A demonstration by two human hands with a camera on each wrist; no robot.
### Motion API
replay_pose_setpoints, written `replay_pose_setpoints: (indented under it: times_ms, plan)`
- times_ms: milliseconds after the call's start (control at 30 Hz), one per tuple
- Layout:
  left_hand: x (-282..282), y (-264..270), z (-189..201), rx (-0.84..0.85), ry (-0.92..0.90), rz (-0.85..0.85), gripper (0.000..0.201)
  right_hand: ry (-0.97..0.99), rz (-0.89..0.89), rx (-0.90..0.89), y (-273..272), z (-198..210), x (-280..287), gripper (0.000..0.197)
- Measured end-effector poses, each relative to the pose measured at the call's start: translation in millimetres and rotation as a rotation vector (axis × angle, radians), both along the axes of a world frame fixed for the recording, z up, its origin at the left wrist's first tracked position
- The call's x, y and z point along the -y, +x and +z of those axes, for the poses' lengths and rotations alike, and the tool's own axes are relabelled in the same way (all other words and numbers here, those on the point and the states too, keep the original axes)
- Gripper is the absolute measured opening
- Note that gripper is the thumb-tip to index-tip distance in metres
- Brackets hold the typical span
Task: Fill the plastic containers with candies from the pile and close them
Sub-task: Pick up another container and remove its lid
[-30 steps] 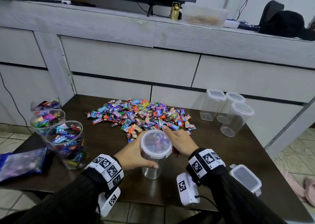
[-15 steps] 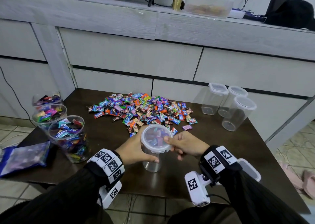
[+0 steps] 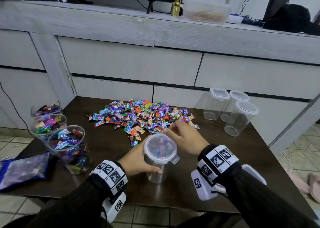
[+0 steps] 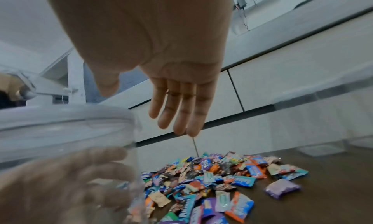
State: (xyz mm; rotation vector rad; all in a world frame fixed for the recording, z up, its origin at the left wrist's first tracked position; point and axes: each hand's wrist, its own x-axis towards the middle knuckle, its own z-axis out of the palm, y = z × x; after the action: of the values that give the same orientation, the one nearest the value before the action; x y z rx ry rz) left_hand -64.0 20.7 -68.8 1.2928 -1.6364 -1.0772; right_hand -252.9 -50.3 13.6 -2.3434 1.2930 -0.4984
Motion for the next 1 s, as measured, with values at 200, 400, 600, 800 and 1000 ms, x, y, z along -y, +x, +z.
replay_pose_setpoints:
  times_ms: [200, 400, 600, 800, 1000]
  plan:
    - [1, 2, 1, -0.047, 0.053, -0.063, 0.097, 0.155, 0.093, -0.199, 46, -4, 14, 0.053]
    - [3, 3, -2, -0.054, 0.06, -0.076, 0.099, 0.146, 0.162, -0.328, 53, -4, 13, 0.036]
    - [5, 0, -2, -0.003, 0.035, -0.091, 0.086, -0.134, 0.36, -0.329, 46, 7, -12, 0.05]
    - [6, 2, -6, 0.0, 0.068, -0.053, 0.081, -0.098, 0.43, -0.284, 36, 4, -30, 0.053]
    - [-1, -1, -6, -0.052, 0.042, -0.035, 0.087, 0.158, 0.367, 0.083, 22, 16, -21, 0.041]
